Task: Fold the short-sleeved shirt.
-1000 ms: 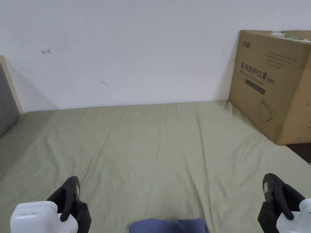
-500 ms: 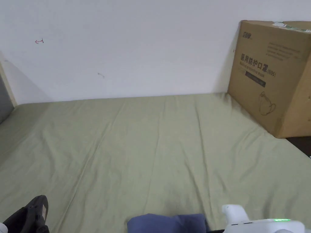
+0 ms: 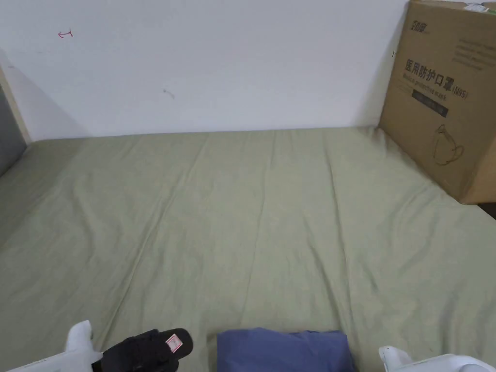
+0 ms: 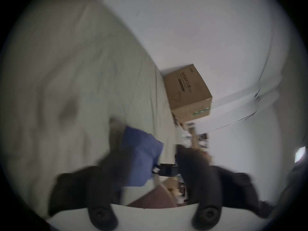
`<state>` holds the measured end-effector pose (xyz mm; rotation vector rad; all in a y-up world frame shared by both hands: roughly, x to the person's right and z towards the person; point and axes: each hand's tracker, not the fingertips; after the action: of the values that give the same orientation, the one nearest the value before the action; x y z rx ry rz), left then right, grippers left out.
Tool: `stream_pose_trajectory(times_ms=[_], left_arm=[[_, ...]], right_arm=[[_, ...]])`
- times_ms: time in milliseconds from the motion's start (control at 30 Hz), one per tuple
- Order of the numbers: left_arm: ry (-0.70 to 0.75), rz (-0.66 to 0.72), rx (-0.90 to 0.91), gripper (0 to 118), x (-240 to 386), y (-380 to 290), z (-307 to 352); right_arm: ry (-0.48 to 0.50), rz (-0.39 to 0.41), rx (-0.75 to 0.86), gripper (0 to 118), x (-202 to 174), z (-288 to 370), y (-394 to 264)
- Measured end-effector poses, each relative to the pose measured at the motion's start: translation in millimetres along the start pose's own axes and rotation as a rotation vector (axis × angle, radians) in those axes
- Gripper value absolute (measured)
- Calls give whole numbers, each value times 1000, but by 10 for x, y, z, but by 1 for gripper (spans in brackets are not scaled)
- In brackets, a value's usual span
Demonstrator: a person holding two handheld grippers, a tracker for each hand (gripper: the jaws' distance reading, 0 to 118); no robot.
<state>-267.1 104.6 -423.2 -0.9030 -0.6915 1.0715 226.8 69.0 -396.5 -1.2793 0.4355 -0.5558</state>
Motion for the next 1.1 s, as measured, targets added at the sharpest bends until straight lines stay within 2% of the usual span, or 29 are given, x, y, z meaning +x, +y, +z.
stream_pose_trajectory(times_ms=[33,233,300,333,367,400,433,467,533,567,733,833,867,967,1100], left_arm=[[-22,49,-49,110,-62,-9,-148],[-73,140,-218,110,-655,91,-736],[-94,189,-345,104,-815,-39,-1013],[-166,199,-377,99,-857,-118,-1132],[-246,186,-381,88,-851,-146,-1231],[-265,186,-391,69,-856,-168,-1347],[-218,175,-376,42,-877,-213,-1420],[-184,140,-377,27,-892,-210,-1482],[-45,66,-365,26,-930,-218,-1533],[-116,70,-366,25,-877,-226,-1488],[30,2,-360,23,-565,-229,-1382],[90,-114,-348,22,-253,-156,-1140],[79,-158,-335,22,-135,-107,-1015],[165,-234,-284,22,90,252,-417],[329,-266,-179,22,79,870,535]], right_arm=[[4,-5,0,0,13,7,-6],[10,-18,-4,0,2,3,10],[8,-21,-5,0,2,-1,4],[7,-23,-5,0,1,-3,9],[8,-27,-3,0,1,-3,4],[9,-31,-2,0,3,-3,-1],[9,-35,-1,0,6,-4,-5],[11,-41,1,0,12,-6,0],[14,-56,4,0,31,-15,-11],[18,-65,5,0,40,-21,-17],[14,-72,22,0,6,-5,-49],[10,-63,47,0,-151,90,-70],[11,-58,65,0,-237,132,-80],[-57,-9,140,0,-492,247,-113],[-32,13,190,0,-744,360,-144]])
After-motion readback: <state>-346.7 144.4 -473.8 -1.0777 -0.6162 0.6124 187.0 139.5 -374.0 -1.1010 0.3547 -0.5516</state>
